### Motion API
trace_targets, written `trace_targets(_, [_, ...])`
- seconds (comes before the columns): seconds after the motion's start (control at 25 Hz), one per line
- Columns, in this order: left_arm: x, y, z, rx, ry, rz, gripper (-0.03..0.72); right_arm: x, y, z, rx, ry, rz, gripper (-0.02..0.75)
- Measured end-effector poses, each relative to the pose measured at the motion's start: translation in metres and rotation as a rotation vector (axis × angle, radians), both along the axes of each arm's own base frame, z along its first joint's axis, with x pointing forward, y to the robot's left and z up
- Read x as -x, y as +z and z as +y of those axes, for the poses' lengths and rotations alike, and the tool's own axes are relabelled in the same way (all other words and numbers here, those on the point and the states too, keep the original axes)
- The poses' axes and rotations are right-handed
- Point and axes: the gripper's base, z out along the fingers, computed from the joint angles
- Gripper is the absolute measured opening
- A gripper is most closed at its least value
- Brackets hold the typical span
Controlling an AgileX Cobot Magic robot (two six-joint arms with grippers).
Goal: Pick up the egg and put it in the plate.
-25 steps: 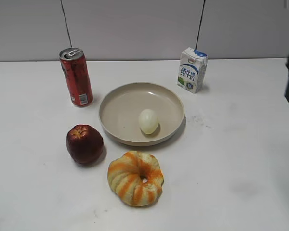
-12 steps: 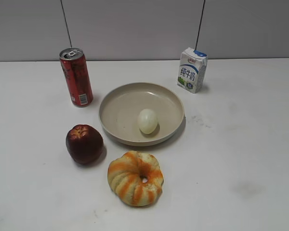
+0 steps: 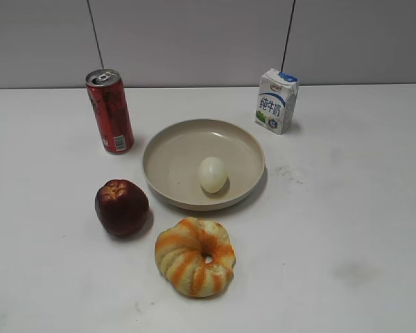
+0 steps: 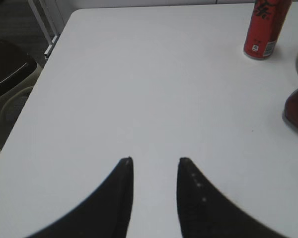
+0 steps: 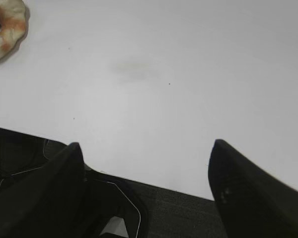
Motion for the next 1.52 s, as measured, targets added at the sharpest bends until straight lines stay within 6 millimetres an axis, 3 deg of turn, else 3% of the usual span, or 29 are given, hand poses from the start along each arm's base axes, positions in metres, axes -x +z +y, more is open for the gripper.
trace_targets(0.6, [0.000, 0.000, 0.000, 0.000, 0.000, 0.000, 0.238, 0.004, 0.001, -0.001, -0.009, 0.004, -0.026, 0.573])
trace_targets(0.88, [0.000, 0.000, 0.000, 0.000, 0.000, 0.000, 0.238, 0.028, 0.007, -0.010, -0.063, -0.039, -0.192, 0.573])
trace_targets(1.2, [0.000, 0.000, 0.000, 0.000, 0.000, 0.000, 0.238, 0.054, 0.010, -0.017, -0.074, -0.277, -0.376, 0.572])
trace_targets(1.52, [0.000, 0.000, 0.000, 0.000, 0.000, -0.001, 0.238, 0.056, 0.010, -0.016, -0.082, -0.295, -0.393, 0.572])
